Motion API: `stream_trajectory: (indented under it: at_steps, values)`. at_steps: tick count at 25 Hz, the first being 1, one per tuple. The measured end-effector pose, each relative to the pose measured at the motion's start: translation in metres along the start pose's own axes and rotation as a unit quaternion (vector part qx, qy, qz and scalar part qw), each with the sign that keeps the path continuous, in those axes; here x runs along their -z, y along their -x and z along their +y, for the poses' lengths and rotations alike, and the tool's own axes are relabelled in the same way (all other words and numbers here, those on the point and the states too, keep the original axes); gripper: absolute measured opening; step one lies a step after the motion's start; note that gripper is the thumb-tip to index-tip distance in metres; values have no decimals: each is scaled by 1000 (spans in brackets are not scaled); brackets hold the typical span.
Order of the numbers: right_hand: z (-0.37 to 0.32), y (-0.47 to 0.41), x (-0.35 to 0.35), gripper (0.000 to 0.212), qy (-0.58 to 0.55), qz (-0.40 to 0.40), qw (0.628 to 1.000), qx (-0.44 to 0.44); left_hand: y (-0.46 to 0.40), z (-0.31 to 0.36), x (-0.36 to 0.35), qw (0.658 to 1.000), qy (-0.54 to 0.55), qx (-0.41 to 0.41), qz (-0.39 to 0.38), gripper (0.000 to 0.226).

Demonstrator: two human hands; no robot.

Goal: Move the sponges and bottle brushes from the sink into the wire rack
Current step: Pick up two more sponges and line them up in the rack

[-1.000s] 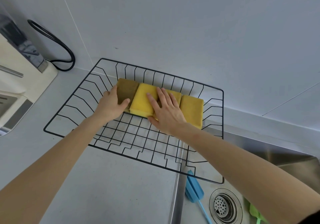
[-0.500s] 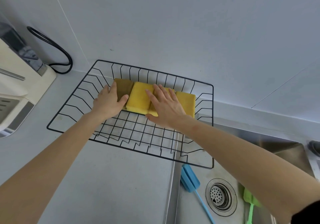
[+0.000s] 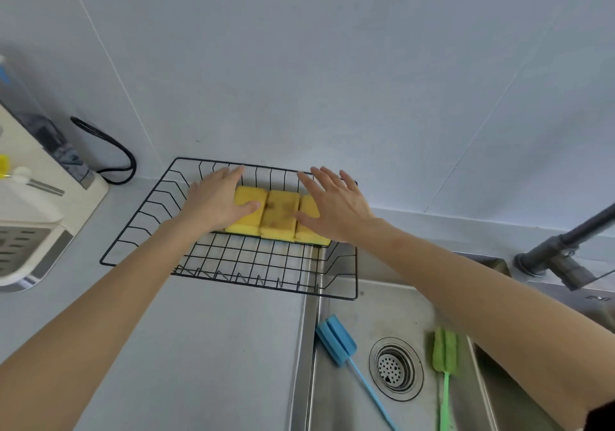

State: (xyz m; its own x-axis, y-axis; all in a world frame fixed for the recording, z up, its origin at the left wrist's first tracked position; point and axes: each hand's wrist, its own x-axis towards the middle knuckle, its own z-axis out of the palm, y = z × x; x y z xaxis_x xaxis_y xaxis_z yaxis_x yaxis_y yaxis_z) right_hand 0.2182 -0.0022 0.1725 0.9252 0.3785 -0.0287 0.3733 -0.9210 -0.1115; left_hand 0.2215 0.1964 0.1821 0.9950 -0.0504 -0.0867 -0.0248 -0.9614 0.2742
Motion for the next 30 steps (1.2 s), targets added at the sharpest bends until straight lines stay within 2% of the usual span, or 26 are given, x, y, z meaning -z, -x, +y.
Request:
stream_trajectory:
  at_steps: [5,8,18,24,30]
  values:
    - [18,50,10,69,-42,36,998,-39,34,46,11,995,69,-63,19,74]
    - [32,84,9,68,-56,30,996,-66,53,77,6,991,90,-100,11,73]
    - [77,179,-1,67,-94,21,984,-148,99,160,-34,980,43,-195,-2,61]
    - [100,213,-24,64,-138,-10,970,-200,119,199,-73,968,50,-232,-80,59]
    - [110,225,-65,60,-163,-65,959,-224,125,205,-125,958,54,-214,-186,59]
